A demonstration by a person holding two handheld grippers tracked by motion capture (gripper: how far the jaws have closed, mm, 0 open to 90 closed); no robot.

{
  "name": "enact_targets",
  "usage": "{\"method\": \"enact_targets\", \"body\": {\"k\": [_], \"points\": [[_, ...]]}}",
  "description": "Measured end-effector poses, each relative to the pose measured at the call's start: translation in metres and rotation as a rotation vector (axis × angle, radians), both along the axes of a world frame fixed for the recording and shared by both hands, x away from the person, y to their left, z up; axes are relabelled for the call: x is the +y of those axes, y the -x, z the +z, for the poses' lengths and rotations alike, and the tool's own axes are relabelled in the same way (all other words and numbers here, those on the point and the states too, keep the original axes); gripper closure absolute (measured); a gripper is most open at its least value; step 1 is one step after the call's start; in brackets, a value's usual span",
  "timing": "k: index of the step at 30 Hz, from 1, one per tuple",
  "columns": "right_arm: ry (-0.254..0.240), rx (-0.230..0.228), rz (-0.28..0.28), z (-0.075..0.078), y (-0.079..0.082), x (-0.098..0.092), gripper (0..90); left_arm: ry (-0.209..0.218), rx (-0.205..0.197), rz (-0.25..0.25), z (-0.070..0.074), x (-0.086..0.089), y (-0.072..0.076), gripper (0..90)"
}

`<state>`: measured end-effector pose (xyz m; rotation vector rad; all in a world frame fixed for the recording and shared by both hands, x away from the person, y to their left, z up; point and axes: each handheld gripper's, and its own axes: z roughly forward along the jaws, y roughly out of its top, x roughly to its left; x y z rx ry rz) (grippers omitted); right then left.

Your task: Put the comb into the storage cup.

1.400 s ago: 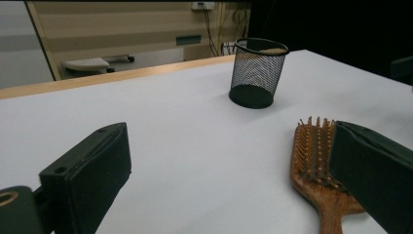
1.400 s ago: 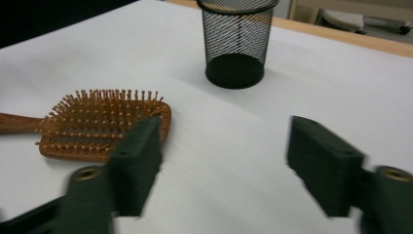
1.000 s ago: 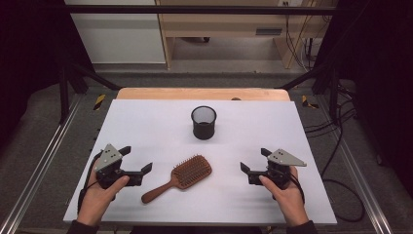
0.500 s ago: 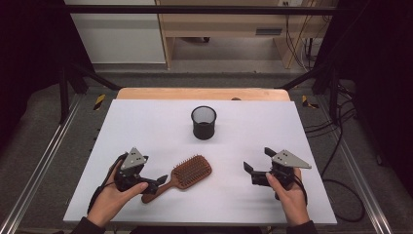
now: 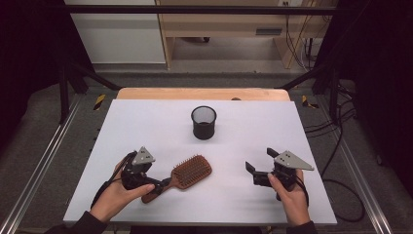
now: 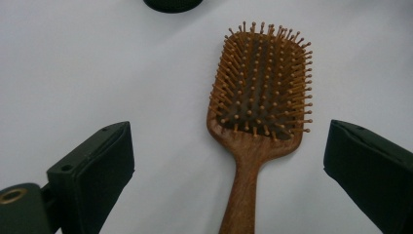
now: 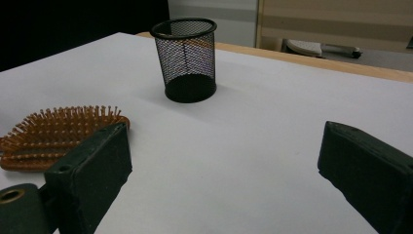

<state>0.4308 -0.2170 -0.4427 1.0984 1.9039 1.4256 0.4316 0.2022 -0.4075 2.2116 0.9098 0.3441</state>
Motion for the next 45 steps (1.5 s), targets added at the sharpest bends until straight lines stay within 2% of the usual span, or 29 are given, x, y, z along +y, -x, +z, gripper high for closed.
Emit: {"method": "enact_targets", "body": {"k": [5, 7, 12, 15, 23, 30, 37, 45], "points": [[-0.005, 0.002, -0.010, 0.000, 0.000, -0.002, 5.4, -0.031, 0.015, -0.015, -0.002, -0.001, -0.002, 5.0], [-0.010, 0.003, -0.014, 0.000, 0.001, -0.001, 5.5, -0.058, 0.000, -0.023, -0.003, -0.002, -0.002, 5.0], [-0.001, -0.003, -0.008, 0.001, 0.001, 0.002, 5.5, -0.085, -0.014, -0.019, -0.007, -0.004, -0.002, 5.2], [0.000, 0.000, -0.010, 0.001, 0.001, 0.002, 5.4, -0.083, -0.001, -0.019, -0.009, -0.005, -0.001, 5.1], [-0.010, 0.002, -0.021, 0.000, 0.002, -0.003, 5.4, -0.100, -0.007, -0.012, -0.011, -0.011, 0.001, 5.4], [-0.012, 0.007, -0.019, 0.000, 0.000, -0.002, 5.6, -0.134, 0.007, -0.042, -0.016, -0.017, 0.003, 5.2], [0.012, 0.011, -0.014, -0.002, 0.000, 0.000, 5.6, -0.154, 0.049, -0.044, -0.026, -0.017, -0.003, 5.8], [0.014, 0.016, -0.015, -0.003, -0.001, 0.000, 5.6, -0.195, 0.103, -0.080, -0.037, -0.022, -0.010, 6.7]]}}
